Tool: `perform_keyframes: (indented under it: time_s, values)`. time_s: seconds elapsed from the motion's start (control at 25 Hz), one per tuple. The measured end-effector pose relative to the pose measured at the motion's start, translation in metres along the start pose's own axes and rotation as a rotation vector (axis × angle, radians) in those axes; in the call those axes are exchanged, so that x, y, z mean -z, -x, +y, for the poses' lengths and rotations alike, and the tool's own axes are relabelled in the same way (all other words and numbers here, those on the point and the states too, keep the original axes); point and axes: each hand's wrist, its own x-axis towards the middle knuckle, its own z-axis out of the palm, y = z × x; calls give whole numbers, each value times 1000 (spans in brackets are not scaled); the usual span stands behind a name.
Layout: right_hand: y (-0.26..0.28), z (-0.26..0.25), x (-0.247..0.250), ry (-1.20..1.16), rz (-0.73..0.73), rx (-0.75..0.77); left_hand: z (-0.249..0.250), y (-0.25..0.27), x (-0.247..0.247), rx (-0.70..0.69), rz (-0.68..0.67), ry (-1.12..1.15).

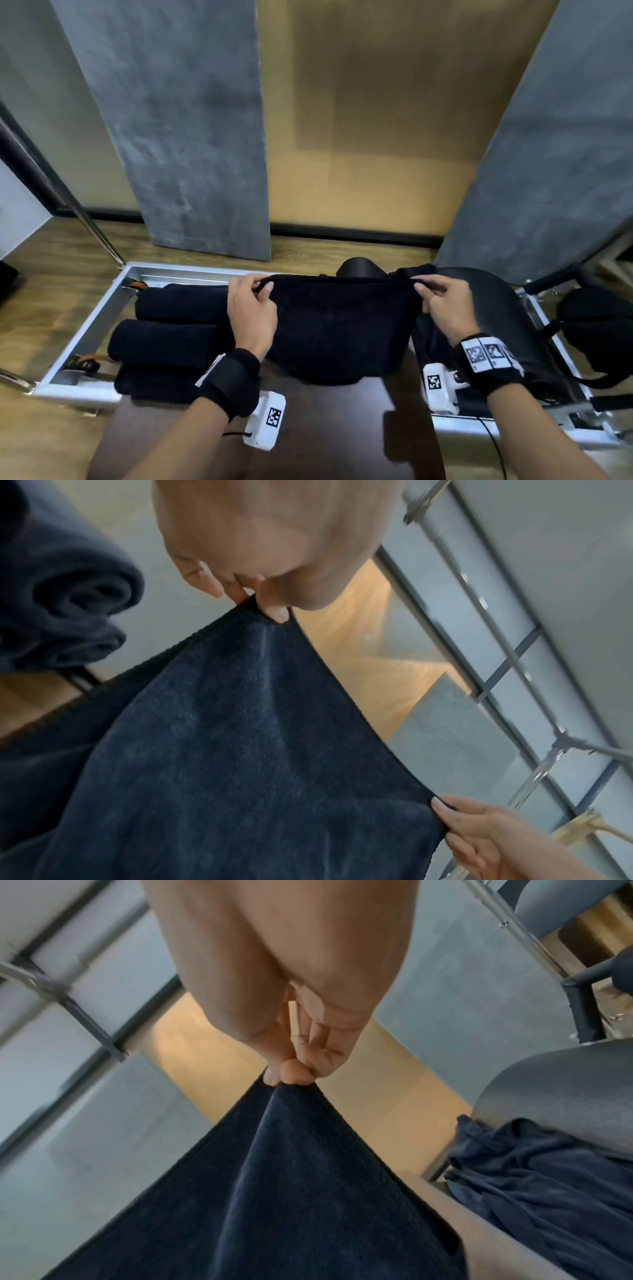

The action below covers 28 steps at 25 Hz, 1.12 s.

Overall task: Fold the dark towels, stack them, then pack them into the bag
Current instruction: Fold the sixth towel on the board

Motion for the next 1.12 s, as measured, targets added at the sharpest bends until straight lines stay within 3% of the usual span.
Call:
perform_keyframes:
  time_s: [0.32,0.56,0.76,1.0,1.12]
  values:
    - [81,-106,66,-214,45,152,42,9,106,-169,9,287]
    - [128,-165,84,-330,13,155,59,19,153,-56,-59,553]
    - [150,-189,85,-337,77,182,62,32,169,15,-136,726]
    - [164,-195,85,-381,93,238,63,35,183,-41,-125,863]
    - [175,-194,87,-416,111,193,61,42,187,-47,-132,881]
